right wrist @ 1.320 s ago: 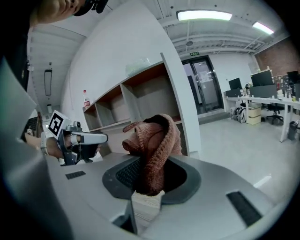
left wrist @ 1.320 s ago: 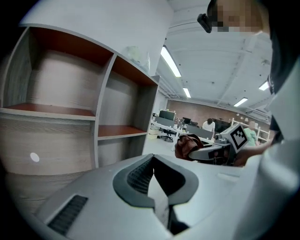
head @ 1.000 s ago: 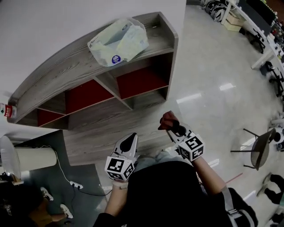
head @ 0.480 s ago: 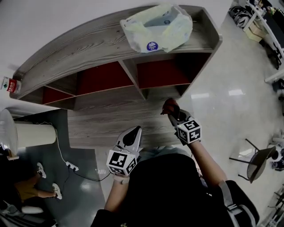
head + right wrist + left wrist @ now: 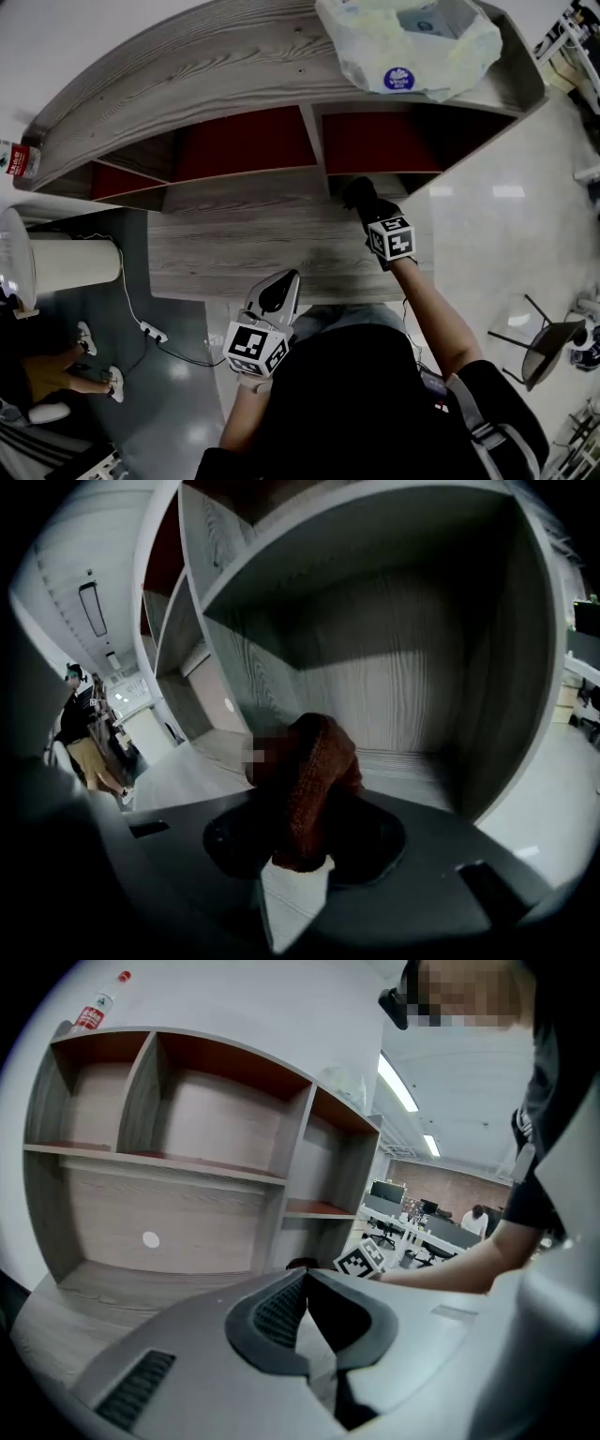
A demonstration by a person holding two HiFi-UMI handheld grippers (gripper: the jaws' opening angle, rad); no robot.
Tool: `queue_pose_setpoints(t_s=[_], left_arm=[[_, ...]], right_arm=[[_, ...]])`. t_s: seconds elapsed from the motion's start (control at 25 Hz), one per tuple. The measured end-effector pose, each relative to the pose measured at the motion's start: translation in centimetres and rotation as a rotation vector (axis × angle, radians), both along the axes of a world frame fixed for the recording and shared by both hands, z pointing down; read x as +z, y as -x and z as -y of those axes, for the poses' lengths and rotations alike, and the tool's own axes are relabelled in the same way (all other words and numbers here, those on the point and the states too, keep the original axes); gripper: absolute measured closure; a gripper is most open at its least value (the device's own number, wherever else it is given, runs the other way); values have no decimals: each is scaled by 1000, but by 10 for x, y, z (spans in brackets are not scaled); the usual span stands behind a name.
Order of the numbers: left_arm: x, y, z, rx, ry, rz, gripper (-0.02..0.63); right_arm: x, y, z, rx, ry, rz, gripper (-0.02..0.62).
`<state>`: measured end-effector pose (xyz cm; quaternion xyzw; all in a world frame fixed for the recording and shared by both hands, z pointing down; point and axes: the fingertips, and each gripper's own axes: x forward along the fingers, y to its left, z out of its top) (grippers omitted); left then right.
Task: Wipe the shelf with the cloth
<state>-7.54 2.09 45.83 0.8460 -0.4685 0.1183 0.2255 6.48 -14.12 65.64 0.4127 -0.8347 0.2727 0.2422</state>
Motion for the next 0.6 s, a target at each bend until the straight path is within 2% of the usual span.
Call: queue_pose_setpoints(t_s=[0.28, 0.44, 0.6], left_arm=[[19, 35, -12, -29, 38, 25, 598], [26, 48, -15, -34, 52, 34, 598], [31, 55, -16, -35, 65, 40, 598]], right_arm=[[44, 17, 43, 14, -14, -88, 487], [55, 22, 62, 51, -36, -106, 444], [56, 36, 75, 22, -85, -153, 401]])
